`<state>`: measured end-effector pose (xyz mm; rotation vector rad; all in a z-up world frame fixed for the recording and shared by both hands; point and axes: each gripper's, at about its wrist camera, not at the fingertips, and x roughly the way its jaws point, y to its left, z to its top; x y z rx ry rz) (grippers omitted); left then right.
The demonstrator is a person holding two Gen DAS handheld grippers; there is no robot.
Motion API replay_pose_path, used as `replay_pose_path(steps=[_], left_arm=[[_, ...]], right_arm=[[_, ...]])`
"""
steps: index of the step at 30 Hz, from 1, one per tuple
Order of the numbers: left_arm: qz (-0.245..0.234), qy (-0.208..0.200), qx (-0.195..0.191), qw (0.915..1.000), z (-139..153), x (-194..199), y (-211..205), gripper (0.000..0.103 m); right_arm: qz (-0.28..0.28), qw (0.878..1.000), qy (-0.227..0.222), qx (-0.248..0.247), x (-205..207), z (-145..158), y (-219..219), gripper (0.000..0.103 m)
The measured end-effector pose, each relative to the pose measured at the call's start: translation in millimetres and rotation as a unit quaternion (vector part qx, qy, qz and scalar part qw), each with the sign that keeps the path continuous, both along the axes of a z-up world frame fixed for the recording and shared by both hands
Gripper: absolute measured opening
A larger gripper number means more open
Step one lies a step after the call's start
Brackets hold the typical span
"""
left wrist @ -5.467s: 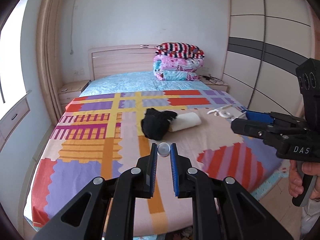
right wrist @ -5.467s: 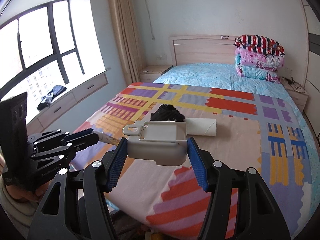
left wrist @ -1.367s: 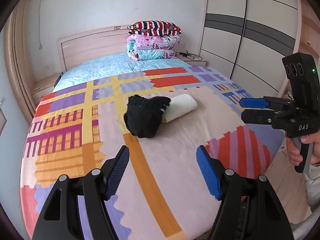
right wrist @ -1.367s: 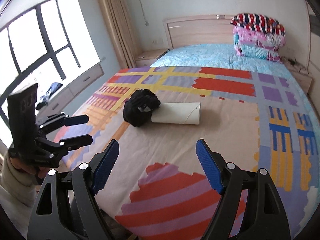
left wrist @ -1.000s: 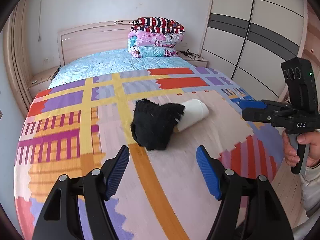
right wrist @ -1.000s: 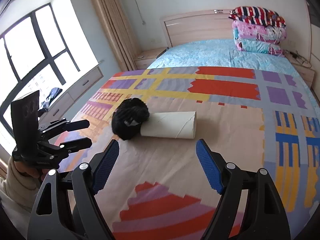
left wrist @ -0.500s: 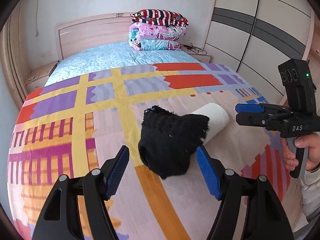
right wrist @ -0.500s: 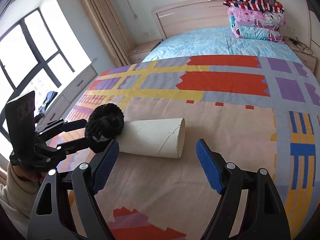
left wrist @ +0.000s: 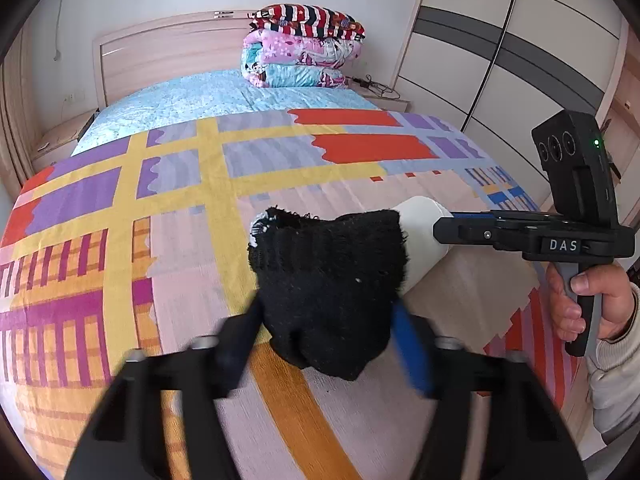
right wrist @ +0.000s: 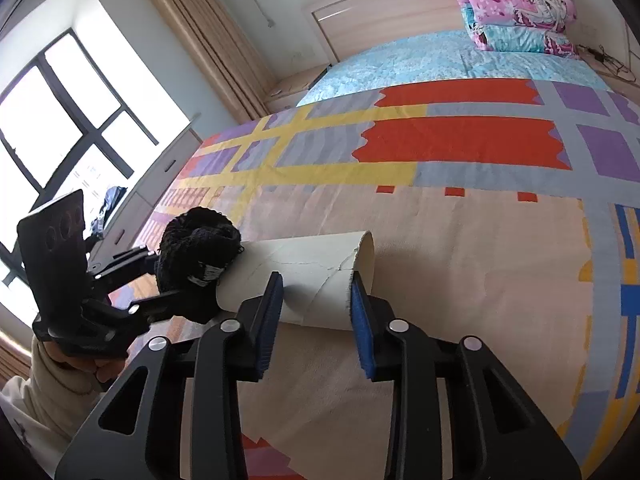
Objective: Collect trash
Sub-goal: 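Grasp the black sock with the left tool while the right grasps the cardboard tube, then carry the black sock and the cardboard tube over the trash bin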
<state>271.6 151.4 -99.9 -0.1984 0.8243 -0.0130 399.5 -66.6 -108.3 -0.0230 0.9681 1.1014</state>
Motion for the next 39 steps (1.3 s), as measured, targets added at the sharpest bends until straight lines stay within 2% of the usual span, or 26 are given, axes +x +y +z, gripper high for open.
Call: replay_pose_path(steps=[5, 17, 23, 39], left_arm=[[0.005, -0.006, -0.011, 0.9999, 4.9, -6.9, 2.8, 0.036], [0.015, -0.031, 0.005, 0.9994, 34.7, -39.9, -9.4, 0.034], [0.011, -0.040, 0.016, 0.9990, 48.8, -59.4, -24.4, 0.034], [-0.001, -0.044, 0.027, 0.9987, 61.4, -113.5, -67.5, 0.034]], right_arm=[[0.007, 1.000, -0.005, 0.017, -5.9, 9.3, -4.4, 0.019], [0.019, 0.998, -0.045, 0.025, -30.6, 40.2, -15.4, 0.004], [0.019, 0.997, -0.074, 0.021, -49.4, 56.1, -26.7, 0.003], [0.027, 0.991, -0.130, 0.015, -116.2, 87.6, -65.9, 0.003]])
